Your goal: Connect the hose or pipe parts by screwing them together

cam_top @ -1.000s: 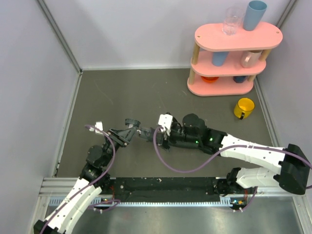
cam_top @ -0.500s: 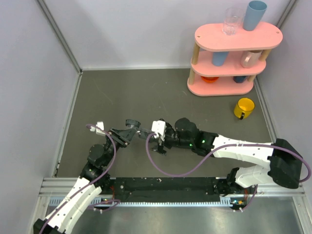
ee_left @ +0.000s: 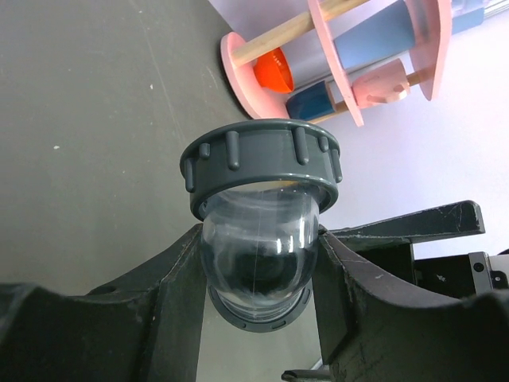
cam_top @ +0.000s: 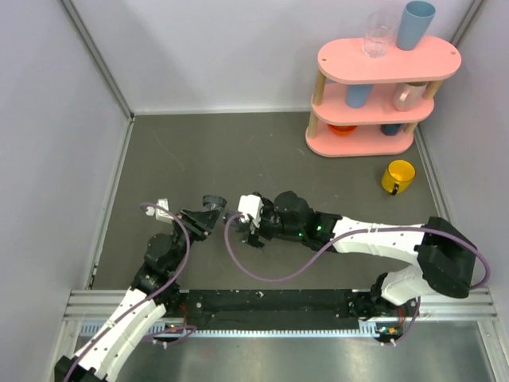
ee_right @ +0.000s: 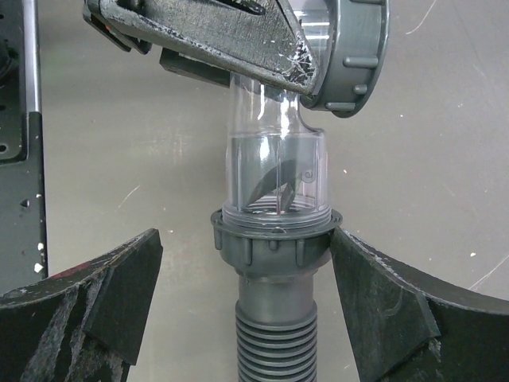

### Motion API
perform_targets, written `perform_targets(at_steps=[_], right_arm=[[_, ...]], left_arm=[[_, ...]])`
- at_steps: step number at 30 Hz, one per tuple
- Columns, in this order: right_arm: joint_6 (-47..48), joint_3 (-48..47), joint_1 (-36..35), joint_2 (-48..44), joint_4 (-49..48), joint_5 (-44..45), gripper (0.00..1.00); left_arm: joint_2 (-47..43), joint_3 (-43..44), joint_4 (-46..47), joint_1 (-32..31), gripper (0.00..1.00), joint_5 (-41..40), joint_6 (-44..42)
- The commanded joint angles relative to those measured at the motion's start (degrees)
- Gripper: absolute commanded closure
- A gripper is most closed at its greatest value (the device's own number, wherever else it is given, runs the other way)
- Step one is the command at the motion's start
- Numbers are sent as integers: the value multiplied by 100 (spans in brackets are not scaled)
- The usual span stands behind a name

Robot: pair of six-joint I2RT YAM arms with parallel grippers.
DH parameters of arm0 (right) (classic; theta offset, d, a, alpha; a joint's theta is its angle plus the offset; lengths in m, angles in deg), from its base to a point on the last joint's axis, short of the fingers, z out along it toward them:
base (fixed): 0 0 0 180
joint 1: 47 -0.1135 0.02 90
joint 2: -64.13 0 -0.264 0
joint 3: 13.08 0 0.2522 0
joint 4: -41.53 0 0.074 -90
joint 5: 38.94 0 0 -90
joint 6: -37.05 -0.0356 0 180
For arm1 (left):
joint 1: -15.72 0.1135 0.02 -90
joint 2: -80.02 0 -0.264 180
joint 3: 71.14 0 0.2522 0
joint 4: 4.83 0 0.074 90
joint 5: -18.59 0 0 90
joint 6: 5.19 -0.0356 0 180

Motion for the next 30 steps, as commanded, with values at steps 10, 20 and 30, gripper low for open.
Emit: perform_targets(at_steps=[10,20,30], right_arm=[[-118,-277,-91,555,-442,-649,16],[-109,-277,-65,635,-468,-701,27],[-381,-101,216,-50,-451,-1289,99]], left_arm=[[-226,242,1070,-75,100,465,360],[-349,225,1026,-75,100,482,333],[89,-715,3370,-66,94,1062,-255]])
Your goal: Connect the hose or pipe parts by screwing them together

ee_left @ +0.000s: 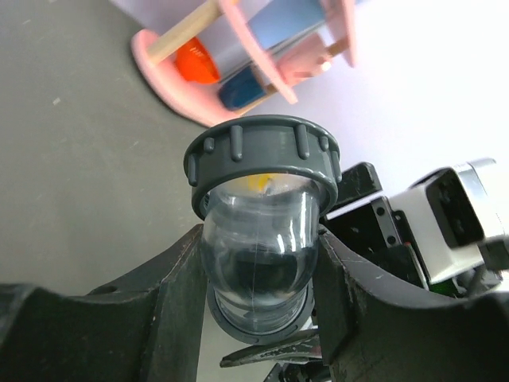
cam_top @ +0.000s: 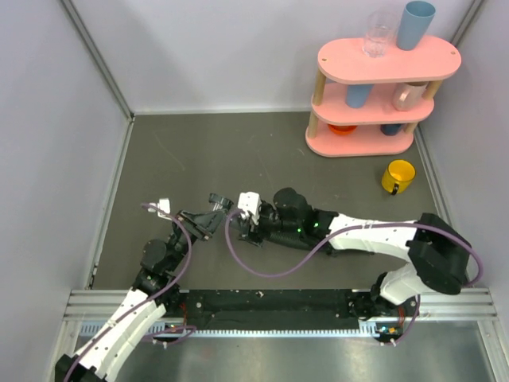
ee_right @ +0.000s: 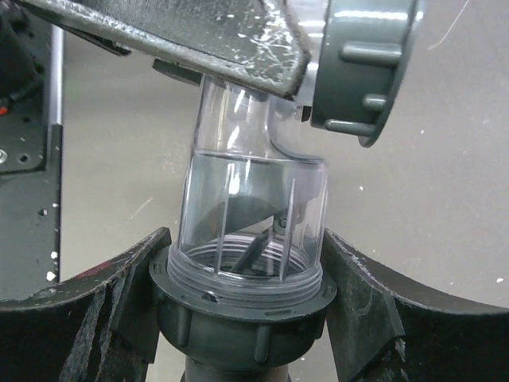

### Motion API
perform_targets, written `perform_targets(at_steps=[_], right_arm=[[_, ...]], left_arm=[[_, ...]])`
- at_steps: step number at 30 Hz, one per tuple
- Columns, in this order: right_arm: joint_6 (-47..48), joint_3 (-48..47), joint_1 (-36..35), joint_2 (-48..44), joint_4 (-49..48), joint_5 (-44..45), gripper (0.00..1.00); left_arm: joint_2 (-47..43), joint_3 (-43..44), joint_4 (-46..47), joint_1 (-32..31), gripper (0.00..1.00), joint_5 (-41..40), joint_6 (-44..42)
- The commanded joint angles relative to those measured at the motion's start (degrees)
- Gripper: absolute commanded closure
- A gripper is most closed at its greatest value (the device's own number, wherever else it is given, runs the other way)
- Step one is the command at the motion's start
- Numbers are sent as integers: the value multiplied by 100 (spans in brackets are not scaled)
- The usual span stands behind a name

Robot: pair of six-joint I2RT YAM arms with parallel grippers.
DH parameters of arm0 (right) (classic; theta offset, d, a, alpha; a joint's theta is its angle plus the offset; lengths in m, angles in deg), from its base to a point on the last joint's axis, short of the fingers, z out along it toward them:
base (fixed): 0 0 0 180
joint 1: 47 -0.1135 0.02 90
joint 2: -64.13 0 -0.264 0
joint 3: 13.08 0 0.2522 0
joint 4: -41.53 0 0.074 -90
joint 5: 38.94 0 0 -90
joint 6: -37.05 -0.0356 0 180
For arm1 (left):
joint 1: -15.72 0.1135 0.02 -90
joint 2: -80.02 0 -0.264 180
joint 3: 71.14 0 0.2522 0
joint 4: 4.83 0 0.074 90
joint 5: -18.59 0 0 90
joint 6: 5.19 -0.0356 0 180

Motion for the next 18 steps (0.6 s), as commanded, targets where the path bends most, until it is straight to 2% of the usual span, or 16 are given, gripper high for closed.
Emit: perform_targets(at_steps=[1,3,4,5,10,11,13,14,18], right_arm=[[-316,-55,114,-584,-49,-901,100],[-272,-72,114,-839,74,-849,100],[-211,-90,114,-918,240,-805,100],[-158,-99,114,-1049,320,-726,100],[369,6,132,-1402,706,100,100],[431,15,166,-1515,751,266,100],[615,42,202,-1621,795,399,100],[694,50,202,-1665,821,565,100],[1203,146,193,-1850,700,1031,100]], left_arm=[[502,-491,2742,-18,78,566,-166],[698,-271,2552,-18,64,655,-271],[838,-201,2229,-18,52,664,-272],[883,78,1982,-18,48,577,-211],[866,581,823,-18,36,480,-35],[848,756,645,-18,31,523,0],[795,967,127,-18,26,646,-95],[786,1204,-449,-18,22,681,-218],[681,1802,-1745,-18,22,481,-552]])
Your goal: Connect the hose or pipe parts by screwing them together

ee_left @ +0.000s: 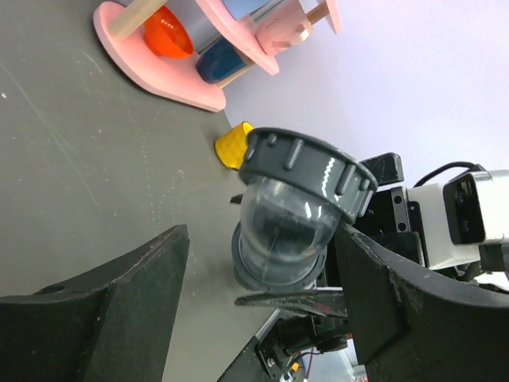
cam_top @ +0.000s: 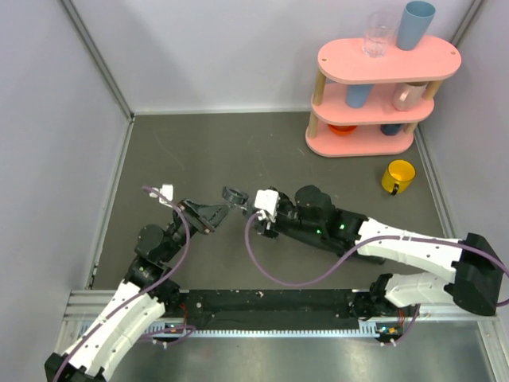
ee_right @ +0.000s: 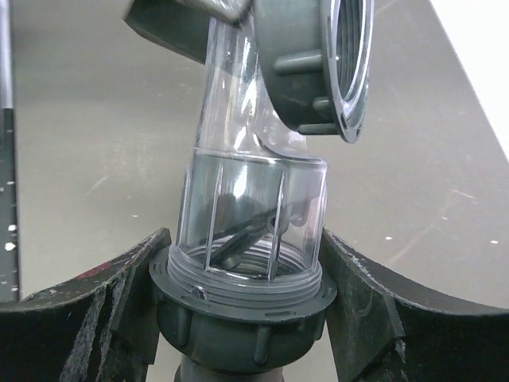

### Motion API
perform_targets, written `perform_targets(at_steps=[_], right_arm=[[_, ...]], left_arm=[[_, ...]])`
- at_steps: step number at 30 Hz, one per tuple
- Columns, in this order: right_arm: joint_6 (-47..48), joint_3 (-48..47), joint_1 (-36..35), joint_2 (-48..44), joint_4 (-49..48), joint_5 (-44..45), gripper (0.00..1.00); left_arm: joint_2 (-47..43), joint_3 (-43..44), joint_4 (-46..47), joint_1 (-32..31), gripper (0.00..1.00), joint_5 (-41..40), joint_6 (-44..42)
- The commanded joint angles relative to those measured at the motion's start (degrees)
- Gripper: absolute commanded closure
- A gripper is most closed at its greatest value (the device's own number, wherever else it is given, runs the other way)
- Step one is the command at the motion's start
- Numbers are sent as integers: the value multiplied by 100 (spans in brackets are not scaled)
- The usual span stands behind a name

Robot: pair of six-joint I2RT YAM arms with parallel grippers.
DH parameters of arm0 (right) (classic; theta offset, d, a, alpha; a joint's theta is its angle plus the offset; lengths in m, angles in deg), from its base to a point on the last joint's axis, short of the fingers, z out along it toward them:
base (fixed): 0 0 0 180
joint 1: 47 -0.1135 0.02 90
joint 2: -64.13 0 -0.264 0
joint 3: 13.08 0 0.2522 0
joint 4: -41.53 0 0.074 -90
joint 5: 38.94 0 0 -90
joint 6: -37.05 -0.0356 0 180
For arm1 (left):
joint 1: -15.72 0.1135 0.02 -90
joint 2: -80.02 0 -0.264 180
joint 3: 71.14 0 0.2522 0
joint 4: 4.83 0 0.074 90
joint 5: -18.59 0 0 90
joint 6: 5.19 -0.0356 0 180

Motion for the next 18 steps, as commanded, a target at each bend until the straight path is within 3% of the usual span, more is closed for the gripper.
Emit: perform_targets(at_steps=[1,5,9,13,18], right_arm=[[741,140,10,-401,-479,710,100],[1479,589,-140,-498,-972,1350,100],[2147,624,-534,-428,-1190,2125,100],[2473,607,-834,-366,-1420,2706,100],[2719,449,-1028,-129,-1307,2970,100]], left_arm=[[-145,830,-1781,15,22,-270,-435],[-5,1979,-3004,15,22,-631,-812],[520,2773,-3821,15,28,-658,-1295],[1172,3344,-4357,15,35,-579,-1814],[1612,3442,-4298,6,36,-236,-1965]])
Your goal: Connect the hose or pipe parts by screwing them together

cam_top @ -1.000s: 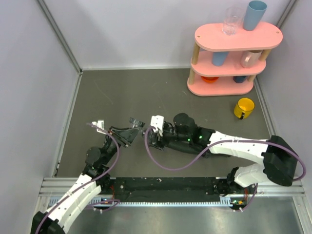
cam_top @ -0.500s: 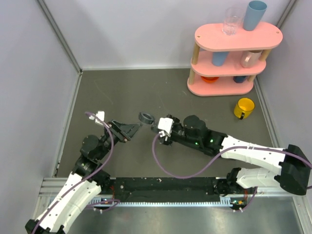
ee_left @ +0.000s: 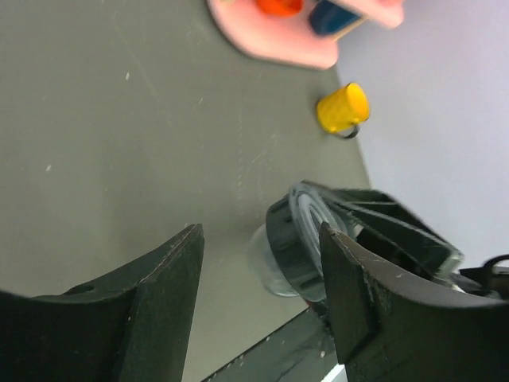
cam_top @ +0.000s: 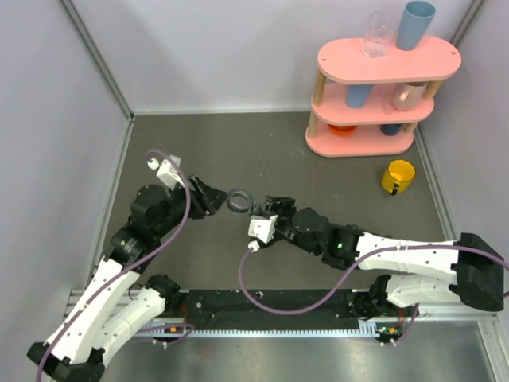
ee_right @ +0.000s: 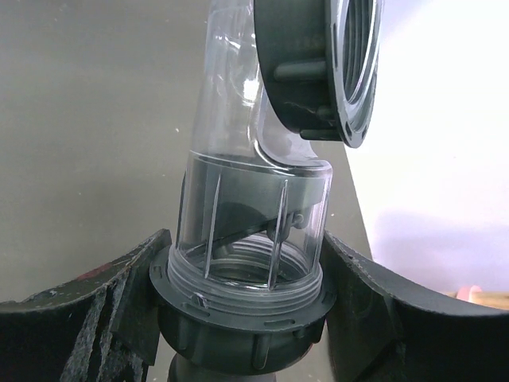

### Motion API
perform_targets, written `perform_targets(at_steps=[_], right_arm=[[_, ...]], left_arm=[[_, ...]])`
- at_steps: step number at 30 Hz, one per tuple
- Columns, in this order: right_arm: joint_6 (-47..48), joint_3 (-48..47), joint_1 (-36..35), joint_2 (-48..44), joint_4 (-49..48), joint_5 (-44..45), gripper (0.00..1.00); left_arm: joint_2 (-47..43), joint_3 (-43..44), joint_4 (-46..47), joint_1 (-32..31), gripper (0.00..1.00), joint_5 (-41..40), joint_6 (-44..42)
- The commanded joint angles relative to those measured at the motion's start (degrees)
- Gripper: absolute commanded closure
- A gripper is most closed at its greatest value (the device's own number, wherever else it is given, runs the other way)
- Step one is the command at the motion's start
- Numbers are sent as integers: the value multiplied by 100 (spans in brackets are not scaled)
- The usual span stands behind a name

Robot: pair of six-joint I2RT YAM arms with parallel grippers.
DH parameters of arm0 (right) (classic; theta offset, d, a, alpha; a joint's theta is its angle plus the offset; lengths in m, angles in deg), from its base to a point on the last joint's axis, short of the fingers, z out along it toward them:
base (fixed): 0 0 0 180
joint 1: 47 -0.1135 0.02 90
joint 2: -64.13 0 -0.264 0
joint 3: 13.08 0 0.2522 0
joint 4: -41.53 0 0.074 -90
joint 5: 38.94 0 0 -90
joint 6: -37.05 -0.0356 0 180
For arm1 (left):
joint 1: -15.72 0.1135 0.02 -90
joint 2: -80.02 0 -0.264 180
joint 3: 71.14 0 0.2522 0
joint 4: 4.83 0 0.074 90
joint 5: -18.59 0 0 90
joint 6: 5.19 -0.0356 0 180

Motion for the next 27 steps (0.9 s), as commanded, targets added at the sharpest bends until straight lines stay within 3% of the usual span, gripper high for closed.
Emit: perform_targets(at_steps=[1,10,17,27], right_arm=[[462,-327,-212,190,-445,629,100],[541,-433,-309,533,-480,902,100],[760,-512,-388,831,-638,1104,100],[831,-740,-503,1341,-771,1473,100]], left_arm=[[290,168,-322,6,36,271,-417],[475,98,-260,6,35,254,-786],[800,89,-480,6,41,192,-945],[1125,-122,-524,-46,56,87,-1270]])
